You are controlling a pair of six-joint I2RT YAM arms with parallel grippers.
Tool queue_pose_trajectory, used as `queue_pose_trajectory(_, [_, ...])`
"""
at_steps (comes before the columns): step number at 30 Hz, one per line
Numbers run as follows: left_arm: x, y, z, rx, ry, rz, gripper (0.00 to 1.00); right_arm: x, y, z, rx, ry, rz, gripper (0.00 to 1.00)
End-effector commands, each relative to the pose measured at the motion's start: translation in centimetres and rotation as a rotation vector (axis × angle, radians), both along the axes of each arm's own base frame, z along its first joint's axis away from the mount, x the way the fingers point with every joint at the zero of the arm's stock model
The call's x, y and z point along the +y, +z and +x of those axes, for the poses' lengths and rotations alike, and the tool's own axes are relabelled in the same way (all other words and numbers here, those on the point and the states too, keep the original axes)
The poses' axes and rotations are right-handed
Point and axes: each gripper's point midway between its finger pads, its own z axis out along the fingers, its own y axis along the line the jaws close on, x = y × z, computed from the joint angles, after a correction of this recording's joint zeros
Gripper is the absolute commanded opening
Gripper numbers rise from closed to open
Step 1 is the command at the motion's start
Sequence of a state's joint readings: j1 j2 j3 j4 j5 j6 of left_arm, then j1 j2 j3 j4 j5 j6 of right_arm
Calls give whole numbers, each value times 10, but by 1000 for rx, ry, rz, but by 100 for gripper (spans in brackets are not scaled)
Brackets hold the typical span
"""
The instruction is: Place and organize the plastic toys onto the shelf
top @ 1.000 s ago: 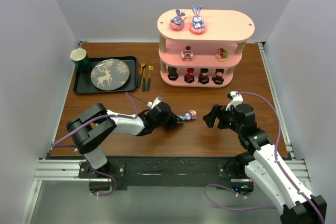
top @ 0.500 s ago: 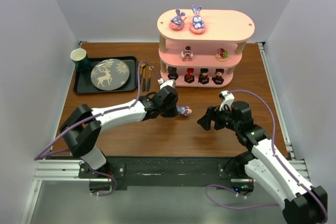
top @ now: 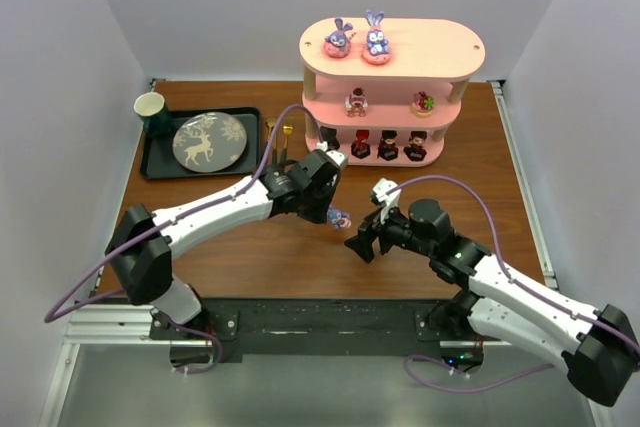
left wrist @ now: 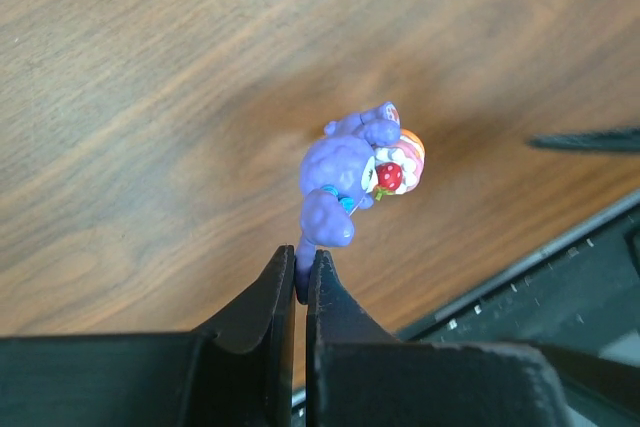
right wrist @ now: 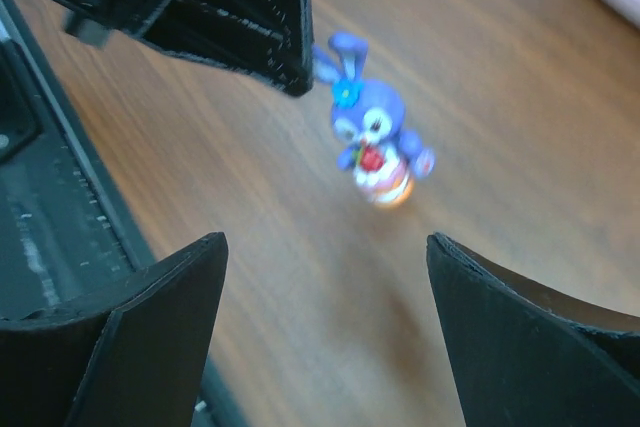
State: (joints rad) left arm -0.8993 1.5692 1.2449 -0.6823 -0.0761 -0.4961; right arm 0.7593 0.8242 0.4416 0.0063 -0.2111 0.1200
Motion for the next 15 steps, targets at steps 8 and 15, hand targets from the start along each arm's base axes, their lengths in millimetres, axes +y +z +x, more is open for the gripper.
queue_pose_trajectory(8, [-14,56,-17,-9,-103,-145,0,41,45,30,-378,84,-19,76])
queue_pose_trajectory(15, [-16,62,-20,-6,-102,-173,0,47,46,42,-424,65,-60,65])
